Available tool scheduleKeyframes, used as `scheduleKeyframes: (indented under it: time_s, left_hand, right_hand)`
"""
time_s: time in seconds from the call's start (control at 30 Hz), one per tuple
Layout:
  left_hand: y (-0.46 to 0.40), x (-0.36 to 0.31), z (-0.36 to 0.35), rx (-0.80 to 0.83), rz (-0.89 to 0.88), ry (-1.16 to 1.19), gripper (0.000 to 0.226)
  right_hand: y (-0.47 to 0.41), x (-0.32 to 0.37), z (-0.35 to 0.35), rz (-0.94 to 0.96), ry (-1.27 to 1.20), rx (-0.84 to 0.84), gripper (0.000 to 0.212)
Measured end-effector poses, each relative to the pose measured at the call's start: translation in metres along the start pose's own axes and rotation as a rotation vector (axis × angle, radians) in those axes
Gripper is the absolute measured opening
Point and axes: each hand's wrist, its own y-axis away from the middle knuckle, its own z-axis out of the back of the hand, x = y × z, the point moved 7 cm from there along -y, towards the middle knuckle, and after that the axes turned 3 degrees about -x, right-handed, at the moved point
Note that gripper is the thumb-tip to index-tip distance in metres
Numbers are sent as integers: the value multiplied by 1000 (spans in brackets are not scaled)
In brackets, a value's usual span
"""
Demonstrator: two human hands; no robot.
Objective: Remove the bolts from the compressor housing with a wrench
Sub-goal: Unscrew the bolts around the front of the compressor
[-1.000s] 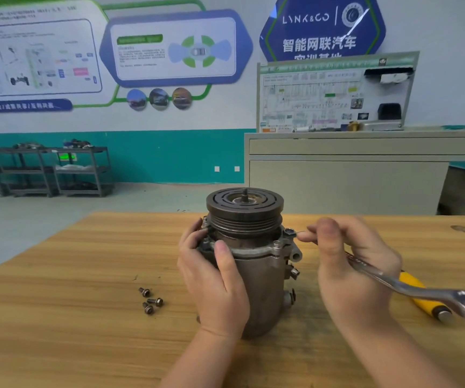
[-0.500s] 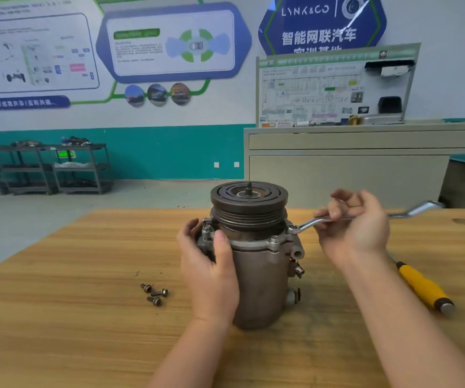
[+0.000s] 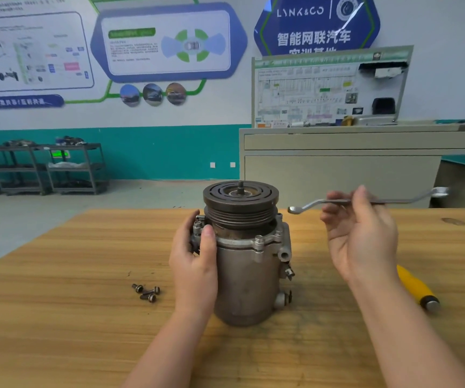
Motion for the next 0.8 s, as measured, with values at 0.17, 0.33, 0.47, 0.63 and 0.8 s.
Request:
scheduleKeyframes:
  time_s: [0.17,0.33,0.47,0.63,0.8]
  left_hand:
    - [0,0,0,-14,11,0,70]
    - [1,1,0,-10,44,11,70]
    - [1,1,1,-16,58,3,69]
    - [2,0,0,-12,62,12,71]
    - [1,1,-1,-8,59,12,70]
  right_hand:
    - [29,25,-17,503,322,87,13]
    - [51,29,-34,704,423,283,7]
    - [62,30,-40,827,486,357,11]
    - [87,20,-54,1017,613,495,28]
    - [75,16,-41,926,540,297,26]
